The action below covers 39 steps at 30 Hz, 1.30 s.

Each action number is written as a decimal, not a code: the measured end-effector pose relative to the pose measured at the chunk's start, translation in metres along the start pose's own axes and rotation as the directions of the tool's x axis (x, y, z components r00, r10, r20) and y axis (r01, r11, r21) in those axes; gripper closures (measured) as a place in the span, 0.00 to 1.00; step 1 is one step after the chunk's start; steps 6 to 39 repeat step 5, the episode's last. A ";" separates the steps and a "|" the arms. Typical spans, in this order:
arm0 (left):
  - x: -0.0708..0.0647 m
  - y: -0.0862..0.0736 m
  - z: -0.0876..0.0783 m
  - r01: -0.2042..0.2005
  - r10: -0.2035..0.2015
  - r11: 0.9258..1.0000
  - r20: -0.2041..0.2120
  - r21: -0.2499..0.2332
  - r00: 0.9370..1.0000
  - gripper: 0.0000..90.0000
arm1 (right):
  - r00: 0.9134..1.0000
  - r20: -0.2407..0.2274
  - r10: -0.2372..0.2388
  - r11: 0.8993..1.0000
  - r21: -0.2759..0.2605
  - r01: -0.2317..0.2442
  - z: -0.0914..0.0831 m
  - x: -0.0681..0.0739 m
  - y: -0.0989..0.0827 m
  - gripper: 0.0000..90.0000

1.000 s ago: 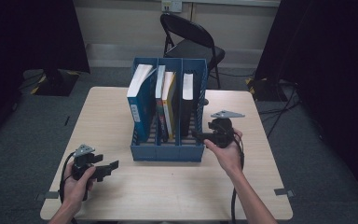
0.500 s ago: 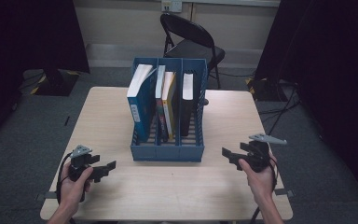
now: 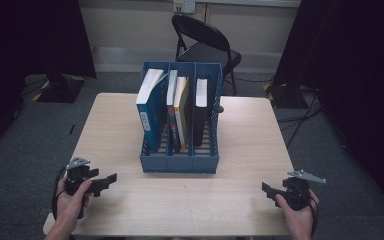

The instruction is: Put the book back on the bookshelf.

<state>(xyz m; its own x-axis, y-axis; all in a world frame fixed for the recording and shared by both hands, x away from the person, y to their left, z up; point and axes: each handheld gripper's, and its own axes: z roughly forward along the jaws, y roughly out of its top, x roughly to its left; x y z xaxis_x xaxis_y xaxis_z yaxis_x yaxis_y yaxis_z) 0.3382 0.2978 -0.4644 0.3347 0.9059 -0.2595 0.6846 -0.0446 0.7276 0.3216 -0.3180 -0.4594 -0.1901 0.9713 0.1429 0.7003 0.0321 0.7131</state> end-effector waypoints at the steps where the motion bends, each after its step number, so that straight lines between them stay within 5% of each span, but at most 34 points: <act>1: 0.000 0.000 0.001 -0.004 0.004 1.000 0.001 0.009 1.000 0.21 | 1.000 0.002 0.002 1.000 0.004 -0.002 0.001 0.000 0.000 0.16; 5: 0.002 -0.001 0.002 -0.006 0.006 1.000 0.001 0.025 1.000 0.19 | 1.000 -0.001 -0.027 1.000 -0.011 0.027 0.003 0.007 0.001 0.16; 39: 0.002 -0.001 0.002 -0.006 0.006 1.000 0.001 0.025 1.000 0.19 | 1.000 -0.001 -0.027 1.000 -0.011 0.027 0.003 0.007 0.001 0.16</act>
